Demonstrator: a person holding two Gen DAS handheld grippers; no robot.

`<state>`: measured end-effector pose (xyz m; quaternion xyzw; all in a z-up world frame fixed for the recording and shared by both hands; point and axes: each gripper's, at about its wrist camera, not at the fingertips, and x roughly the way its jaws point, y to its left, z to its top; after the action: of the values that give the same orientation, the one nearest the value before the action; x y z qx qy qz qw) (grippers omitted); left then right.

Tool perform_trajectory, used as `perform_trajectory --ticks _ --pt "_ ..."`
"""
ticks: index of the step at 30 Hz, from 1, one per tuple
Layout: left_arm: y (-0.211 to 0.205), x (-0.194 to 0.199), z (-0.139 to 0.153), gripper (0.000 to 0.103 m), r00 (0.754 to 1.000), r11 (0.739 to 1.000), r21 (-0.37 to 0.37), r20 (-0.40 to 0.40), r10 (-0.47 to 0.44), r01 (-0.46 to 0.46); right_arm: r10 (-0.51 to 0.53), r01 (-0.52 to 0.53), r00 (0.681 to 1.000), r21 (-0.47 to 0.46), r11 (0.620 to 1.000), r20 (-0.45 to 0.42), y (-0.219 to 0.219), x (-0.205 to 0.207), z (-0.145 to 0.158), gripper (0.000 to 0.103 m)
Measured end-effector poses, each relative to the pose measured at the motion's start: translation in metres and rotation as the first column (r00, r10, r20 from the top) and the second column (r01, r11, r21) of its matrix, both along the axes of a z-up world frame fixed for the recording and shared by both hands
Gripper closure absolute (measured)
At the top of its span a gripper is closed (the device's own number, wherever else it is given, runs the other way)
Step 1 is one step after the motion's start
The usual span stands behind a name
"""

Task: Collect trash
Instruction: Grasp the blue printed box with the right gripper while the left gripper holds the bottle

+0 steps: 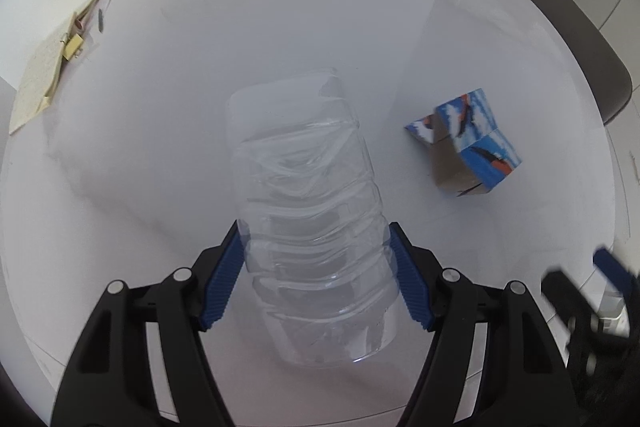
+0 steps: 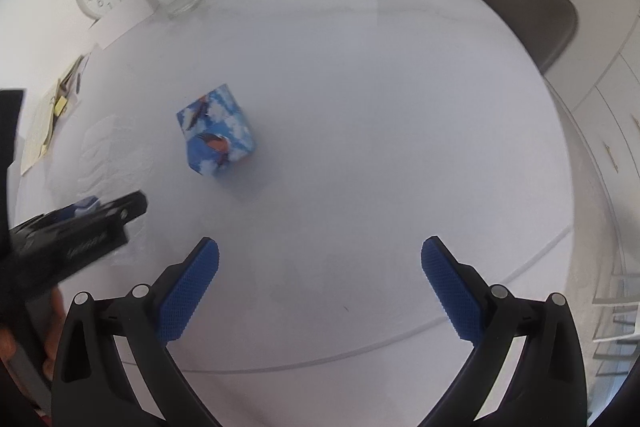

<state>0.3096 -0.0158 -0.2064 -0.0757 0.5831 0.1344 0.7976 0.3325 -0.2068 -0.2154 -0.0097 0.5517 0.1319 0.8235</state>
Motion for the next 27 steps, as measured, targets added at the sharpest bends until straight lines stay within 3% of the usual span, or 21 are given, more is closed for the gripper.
perform_trajectory --ticks 5,15,17,21,25,27 --pt "0.034 -0.019 0.002 0.036 1.0 1.0 -0.022 -0.012 -0.001 0.001 0.042 -0.042 0.999 0.016 0.999 -0.004 0.029 0.024 -0.005 0.002" --pt "0.049 -0.029 -0.001 0.036 1.0 0.999 -0.033 -0.017 -0.01 0.01 0.137 -0.137 0.991 -0.012 0.991 0.006 0.076 0.047 -0.01 0.003" --pt "0.05 -0.029 -0.002 0.036 1.0 0.999 -0.041 -0.017 -0.013 0.013 0.151 -0.15 0.989 -0.023 0.988 0.004 0.081 0.051 -0.013 0.01" --pt "0.056 -0.025 -0.003 0.036 1.0 0.999 -0.046 -0.003 -0.028 0.028 0.166 -0.167 0.986 -0.04 0.985 -0.014 0.09 0.063 -0.021 0.014" --pt "0.056 -0.026 -0.003 0.036 0.999 0.998 -0.039 0.004 -0.045 0.045 0.186 -0.19 0.98 -0.064 0.98 -0.064 0.095 0.067 -0.029 0.051" --pt "0.052 -0.028 -0.002 0.036 0.999 0.998 -0.042 0.004 -0.055 0.055 0.191 -0.195 0.98 -0.075 0.978 -0.061 0.094 0.06 -0.026 0.052"
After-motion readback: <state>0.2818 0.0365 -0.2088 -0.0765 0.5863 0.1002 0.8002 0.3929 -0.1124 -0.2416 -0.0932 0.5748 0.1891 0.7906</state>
